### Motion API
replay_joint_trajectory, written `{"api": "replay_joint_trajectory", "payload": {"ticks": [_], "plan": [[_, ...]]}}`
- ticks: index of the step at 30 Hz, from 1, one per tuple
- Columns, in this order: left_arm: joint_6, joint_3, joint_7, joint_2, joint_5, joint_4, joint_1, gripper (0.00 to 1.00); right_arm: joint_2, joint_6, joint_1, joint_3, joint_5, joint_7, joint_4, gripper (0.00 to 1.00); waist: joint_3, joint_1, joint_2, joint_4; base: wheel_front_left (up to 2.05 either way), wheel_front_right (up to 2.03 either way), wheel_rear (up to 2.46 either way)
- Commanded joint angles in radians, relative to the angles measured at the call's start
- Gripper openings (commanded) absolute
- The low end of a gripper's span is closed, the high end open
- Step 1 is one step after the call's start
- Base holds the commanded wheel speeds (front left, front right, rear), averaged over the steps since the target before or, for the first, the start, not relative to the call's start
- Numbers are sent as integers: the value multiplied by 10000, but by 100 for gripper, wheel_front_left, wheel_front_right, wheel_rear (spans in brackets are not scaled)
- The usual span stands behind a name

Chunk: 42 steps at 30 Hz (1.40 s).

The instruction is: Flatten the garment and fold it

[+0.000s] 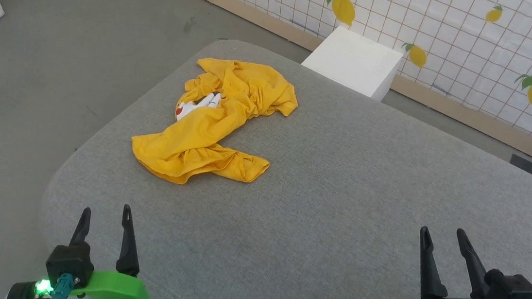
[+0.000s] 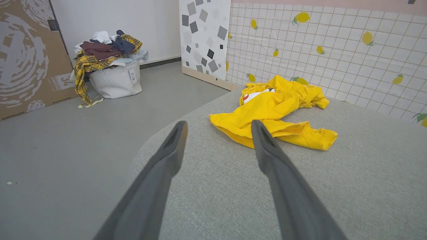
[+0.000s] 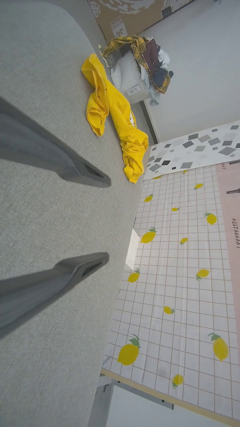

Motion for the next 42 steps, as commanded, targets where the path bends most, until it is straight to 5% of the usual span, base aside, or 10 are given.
{"api": "replay_joint_trajectory", "payload": {"ticks": [1, 8, 17, 22, 31, 42], "plan": [[60, 1, -78, -30, 63, -4, 28, 100, 1, -15, 55, -18, -78, -57, -30, 100, 6, 0, 0, -23, 0, 0, 0], [-299, -93, -32, 122, -71, 504, -635, 100, 1, -15, -28, -2, -128, -57, -56, 100, 216, 0, 0, -107, 0, 0, 0], [-1303, 302, 1210, 768, -1253, 1866, -4331, 100, 1, -15, -452, -29, -796, 97, -311, 100, 1328, 0, 0, -684, 0, 0, 0], [-1829, 664, 3125, 1271, -2505, 3177, -6584, 100, 1, -15, -703, -225, -1344, 568, -1019, 100, 2481, 0, 0, -1297, 0, 0, 0], [-2063, 837, 6786, 2552, -3715, 5268, -9622, 100, 1, -15, -814, -781, -1928, 1299, -2584, 100, 4661, 0, 0, -2312, 0, 0, 0], [-2115, 704, 9175, 2415, -4641, 6874, -10634, 100, 1, -15, -730, -1230, -1964, 1462, -3681, 100, 6032, 0, 0, -2561, 0, 0, 0]]}}
